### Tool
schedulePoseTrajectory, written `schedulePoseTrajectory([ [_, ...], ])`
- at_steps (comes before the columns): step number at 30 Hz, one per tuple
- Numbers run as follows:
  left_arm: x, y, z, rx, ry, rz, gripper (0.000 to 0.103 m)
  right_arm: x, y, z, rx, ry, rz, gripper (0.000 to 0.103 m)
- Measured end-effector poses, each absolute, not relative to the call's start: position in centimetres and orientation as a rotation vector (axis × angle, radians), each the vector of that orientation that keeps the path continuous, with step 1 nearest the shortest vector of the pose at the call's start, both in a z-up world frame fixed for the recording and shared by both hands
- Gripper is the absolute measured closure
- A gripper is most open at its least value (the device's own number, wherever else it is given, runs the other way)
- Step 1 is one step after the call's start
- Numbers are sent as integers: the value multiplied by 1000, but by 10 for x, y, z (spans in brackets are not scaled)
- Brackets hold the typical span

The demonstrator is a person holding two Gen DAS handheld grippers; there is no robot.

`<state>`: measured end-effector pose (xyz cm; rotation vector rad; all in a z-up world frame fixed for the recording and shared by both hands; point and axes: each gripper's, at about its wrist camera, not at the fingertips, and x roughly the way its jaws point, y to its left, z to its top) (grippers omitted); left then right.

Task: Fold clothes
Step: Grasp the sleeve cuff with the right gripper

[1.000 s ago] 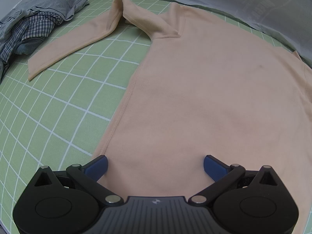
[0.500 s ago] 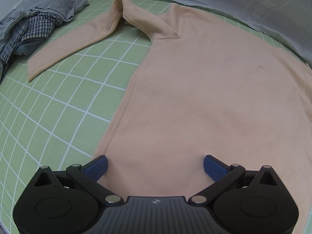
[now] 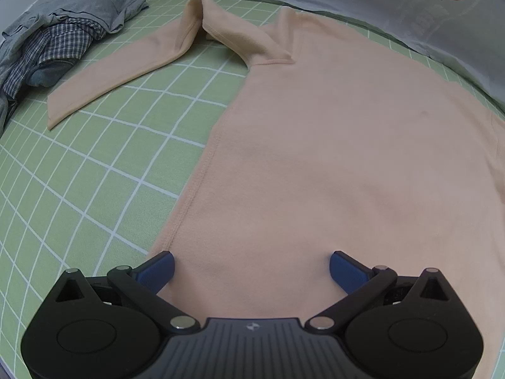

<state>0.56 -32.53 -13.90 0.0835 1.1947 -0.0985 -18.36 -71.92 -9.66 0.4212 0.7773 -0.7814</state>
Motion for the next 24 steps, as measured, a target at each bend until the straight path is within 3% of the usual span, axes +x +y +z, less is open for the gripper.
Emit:
schedulePoseTrajectory([
  [4,5,-325,-139,82,1193,-97,0,-150,-728,-101,435,760,-728,32],
  [10,5,-326,-139,80,1189,-96,0,-98,-744,-130,420,841,-736,34],
  [13,5,-326,-140,80,1187,-96,0,-78,-750,-143,387,888,-761,44],
  [14,5,-326,-140,80,1187,-96,0,-76,-750,-144,372,889,-760,55],
  [15,5,-326,-140,80,1186,-97,0,-77,-751,-142,370,877,-752,82],
  [16,5,-326,-140,80,1186,-97,0,-81,-752,-140,381,850,-734,101],
  [24,0,-321,-135,51,1191,-126,0,-155,-734,-95,387,696,-734,102],
])
